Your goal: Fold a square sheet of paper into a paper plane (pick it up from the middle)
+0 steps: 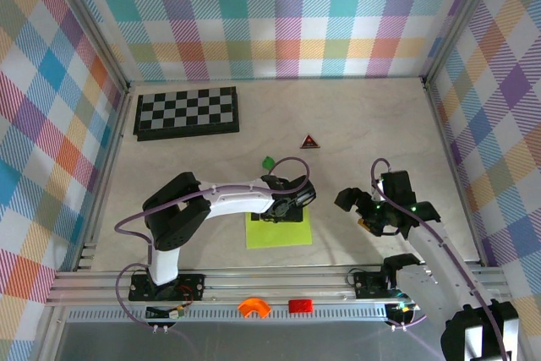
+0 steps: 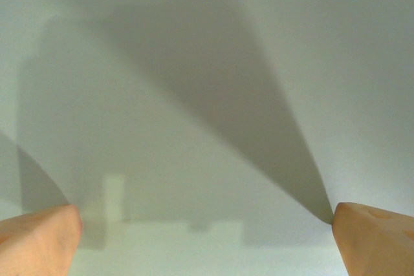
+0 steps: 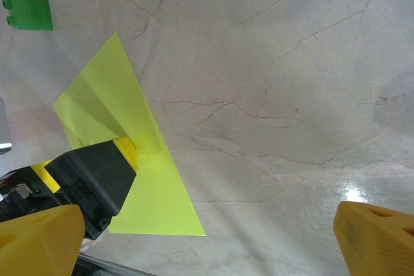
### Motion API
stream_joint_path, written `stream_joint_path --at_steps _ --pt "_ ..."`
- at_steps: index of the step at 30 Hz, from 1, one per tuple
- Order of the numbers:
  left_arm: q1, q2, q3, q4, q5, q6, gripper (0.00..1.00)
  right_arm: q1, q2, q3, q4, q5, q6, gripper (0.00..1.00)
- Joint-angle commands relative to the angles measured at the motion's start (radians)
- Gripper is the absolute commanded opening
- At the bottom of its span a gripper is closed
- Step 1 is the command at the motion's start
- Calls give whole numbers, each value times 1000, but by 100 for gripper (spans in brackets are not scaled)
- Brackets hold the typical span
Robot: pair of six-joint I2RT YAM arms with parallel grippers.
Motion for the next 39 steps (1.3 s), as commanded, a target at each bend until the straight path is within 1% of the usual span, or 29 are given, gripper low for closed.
stream_joint_path --at_steps 1,5,9,16,20,24,28,33,35,36,38,39 --pt "-6 5 59 -103 9 5 100 -6 -17 7 -12 -12 5 99" --pt "-5 5 38 -56 29 -9 100 -6 -23 -1 -10 -25 14 99" --pt "-6 27 28 -29 74 -19 100 -6 -37 -11 -13 -21 14 99" --pt "-10 77 -1 -33 80 -44 100 -6 -39 -22 -10 -19 13 99" --pt "-19 103 -41 -22 89 -48 98 -5 -40 -24 -18 -12 7 99" --pt "-18 89 -99 16 100 -62 96 -6 -39 -21 -22 -3 0 99" --pt "-19 74 -106 21 98 -58 95 -6 -32 -18 -18 0 3 99" --pt "-18 45 -103 40 85 -44 87 -6 -26 -12 -20 1 11 99" --pt "-18 29 -103 54 81 -37 78 -6 -31 -5 -30 6 13 99" --pt "-19 21 -103 61 78 -35 76 -6 -34 -1 -36 9 13 99" --pt "-19 6 -110 85 76 -28 65 -6 -41 13 -50 13 14 99" --pt "-19 -4 -115 104 77 -23 62 -6 -45 21 -58 15 15 99"
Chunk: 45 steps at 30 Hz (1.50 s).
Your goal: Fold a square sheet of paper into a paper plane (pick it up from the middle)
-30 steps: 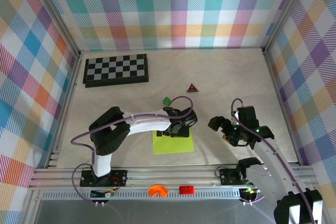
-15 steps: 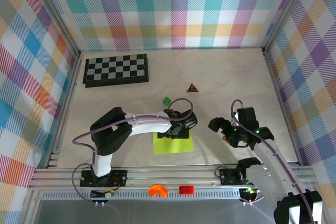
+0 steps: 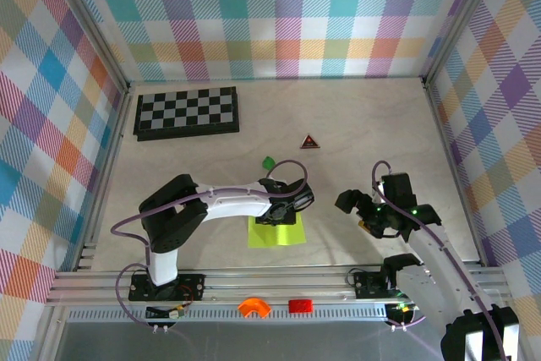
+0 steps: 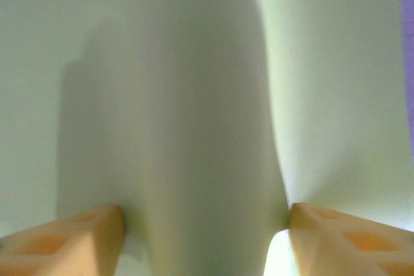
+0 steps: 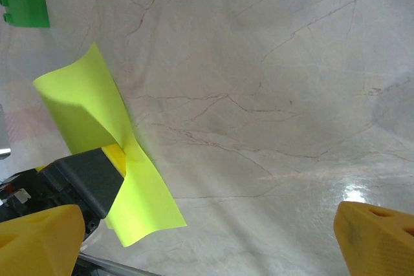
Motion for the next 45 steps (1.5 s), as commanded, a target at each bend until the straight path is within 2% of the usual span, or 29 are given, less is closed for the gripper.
stream_joint_path --at_steps 1,3,8,14,17,20,24,27,30,34,36,38,39,42,45 --pt "-5 16 -56 60 73 3 56 -6 -21 43 -45 15 12 99" --pt "-5 -4 -65 92 80 13 51 -6 -27 55 -63 28 19 99" --pt "0 -82 -76 189 136 56 47 -6 -41 76 -97 96 38 99" --pt "38 -181 -123 417 314 43 42 -6 -37 126 -114 129 49 99" --pt "61 -219 -163 502 384 8 42 -6 -31 144 -89 96 89 99" --pt "93 -243 -223 578 439 -35 41 -7 -35 152 -130 67 205 98" --pt "139 -279 -300 628 472 -72 39 -3 -124 94 -129 -39 296 95" --pt "167 -298 -330 613 473 -72 39 0 -207 65 -166 -68 323 94" --pt "193 -294 -382 681 501 -103 39 0 -236 52 -135 -80 293 93" --pt "231 -241 -426 773 576 -136 38 1 -98 110 -13 -152 204 93" --pt "235 -230 -433 766 593 -124 38 13 9 195 -33 -111 169 99" --pt "239 -220 -427 733 611 -94 39 25 85 258 -48 -42 130 99" --pt "242 -214 -416 695 621 -72 39 30 113 270 -5 -57 83 100" --pt "250 -214 -394 605 623 -8 41 35 163 239 169 -169 48 95" --pt "268 -225 -358 486 586 63 43 50 252 232 255 -191 72 86"
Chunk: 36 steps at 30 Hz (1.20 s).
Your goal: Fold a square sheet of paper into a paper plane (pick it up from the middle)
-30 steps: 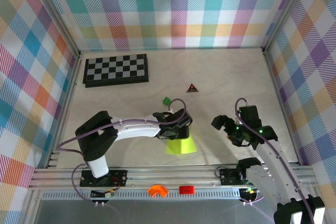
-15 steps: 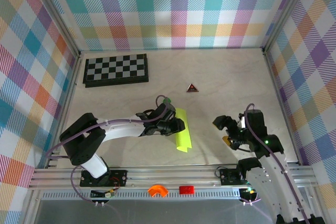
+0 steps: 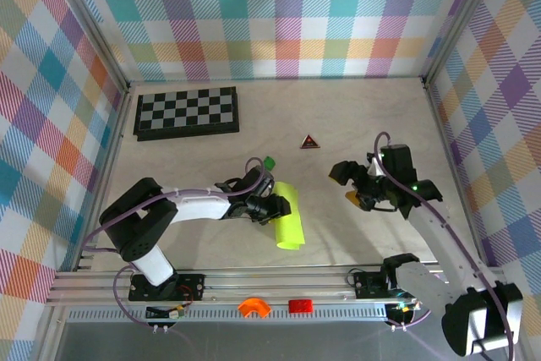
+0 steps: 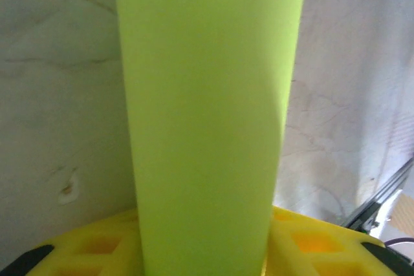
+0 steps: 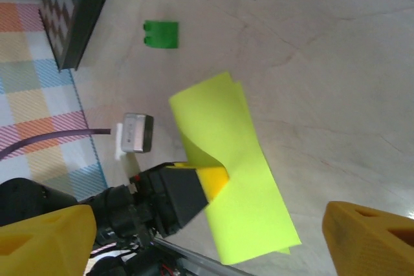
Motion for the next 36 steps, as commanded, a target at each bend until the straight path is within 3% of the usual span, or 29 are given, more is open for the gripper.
stream_joint_path --at_steps 1,8,13,21,36 --pt "31 -6 48 -150 -22 100 45 25 85 2 122 -39 -28 84" --pt "67 6 94 -261 -23 208 62 83 166 -16 168 -10 -14 80" --pt "67 -21 108 -371 -83 275 66 102 210 -23 181 -44 -22 71" --pt "69 -38 138 -499 -159 385 67 178 269 -42 239 -66 1 46" --pt "70 43 154 -518 -165 385 70 441 549 -72 588 93 235 7"
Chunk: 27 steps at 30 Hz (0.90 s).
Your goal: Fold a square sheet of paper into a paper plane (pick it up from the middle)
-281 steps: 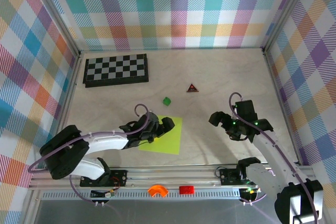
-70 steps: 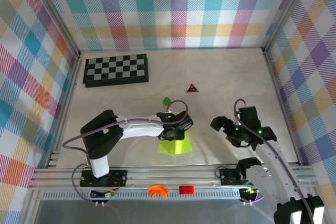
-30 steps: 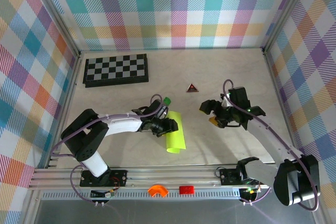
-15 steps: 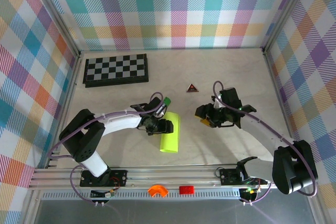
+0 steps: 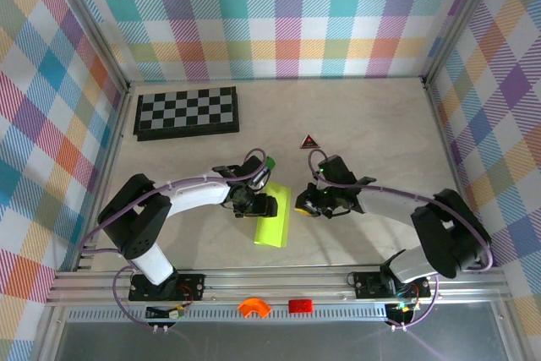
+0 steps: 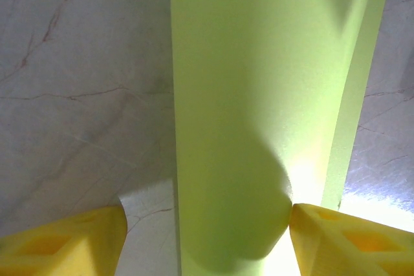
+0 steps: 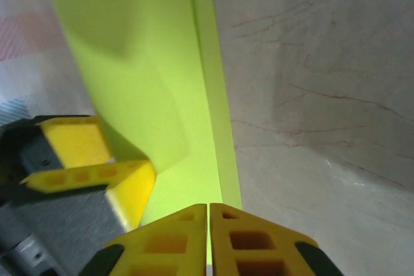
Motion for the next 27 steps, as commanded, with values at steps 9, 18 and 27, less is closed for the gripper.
stream_joint_path --at_steps 9,18,27 --pt "5 61 11 -76 -56 -18 73 71 142 15 253 86 154 0" --pt "5 99 12 -55 -49 -34 73 71 183 55 213 48 119 0" --pt "4 3 -6 -35 -87 -78 73 61 237 66 35 93 41 0"
